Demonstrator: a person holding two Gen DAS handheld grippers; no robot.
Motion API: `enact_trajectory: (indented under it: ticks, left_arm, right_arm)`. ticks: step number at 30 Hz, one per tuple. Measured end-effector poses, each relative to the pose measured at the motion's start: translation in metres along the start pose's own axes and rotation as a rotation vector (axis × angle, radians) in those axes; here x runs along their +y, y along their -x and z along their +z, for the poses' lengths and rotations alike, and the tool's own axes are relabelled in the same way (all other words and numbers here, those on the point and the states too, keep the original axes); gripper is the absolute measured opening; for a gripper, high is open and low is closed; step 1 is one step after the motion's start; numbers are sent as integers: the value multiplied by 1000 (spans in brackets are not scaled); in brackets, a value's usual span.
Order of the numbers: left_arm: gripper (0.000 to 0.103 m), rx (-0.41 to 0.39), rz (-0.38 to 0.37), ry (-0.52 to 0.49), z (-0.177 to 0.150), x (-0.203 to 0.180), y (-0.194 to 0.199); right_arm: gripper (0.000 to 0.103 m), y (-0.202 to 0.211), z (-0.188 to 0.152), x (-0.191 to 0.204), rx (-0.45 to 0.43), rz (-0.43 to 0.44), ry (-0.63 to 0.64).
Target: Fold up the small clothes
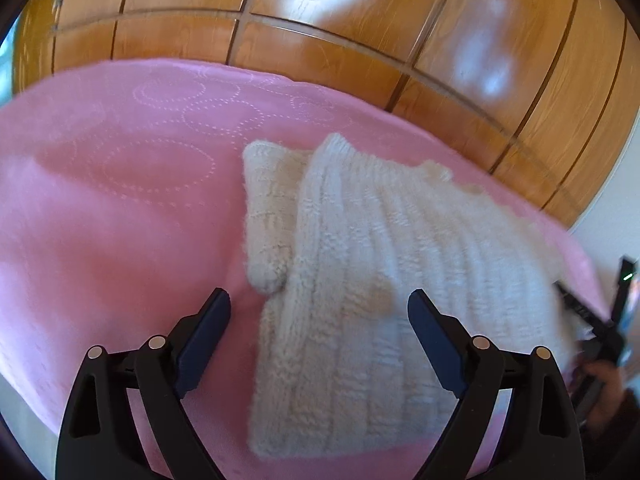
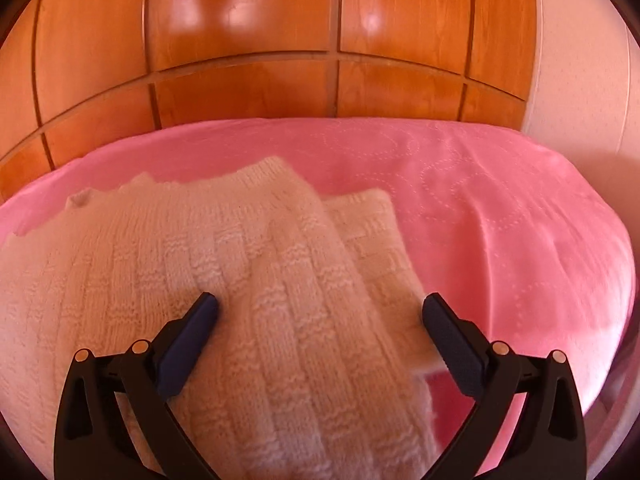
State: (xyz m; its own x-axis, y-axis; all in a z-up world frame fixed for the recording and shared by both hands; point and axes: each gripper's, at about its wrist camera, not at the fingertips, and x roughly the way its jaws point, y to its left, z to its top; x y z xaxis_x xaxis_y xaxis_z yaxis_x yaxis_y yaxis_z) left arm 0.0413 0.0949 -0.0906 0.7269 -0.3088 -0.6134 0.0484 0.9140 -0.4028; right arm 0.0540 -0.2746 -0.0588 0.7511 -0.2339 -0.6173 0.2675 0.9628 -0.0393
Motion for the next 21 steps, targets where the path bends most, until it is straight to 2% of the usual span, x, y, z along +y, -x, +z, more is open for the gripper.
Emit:
enact_trajectory:
  ticks: [2,4,8,12,17,21]
  left_arm:
    - [90,0,-77,56,-1,5,3]
    - [90,10,-134,87,-2,7,4]
    - [92,33,-165,91,1,4,0]
    - [93,46,-193,148,7,10,-6]
    - [93,55,-208,158,10,9,-10]
    - [95,45,-232,173,9,10,-9]
  right_arm:
    - [101,13,1,5,-4,20,-9]
    - [101,29,1,11,-33,94,-4]
    - [101,46,-2,28,-40,177,72]
    - [101,53,-13,41,6,242,113]
    - [101,63,-27,50,25,265,145]
    - [101,67,-33,52,5,211,204]
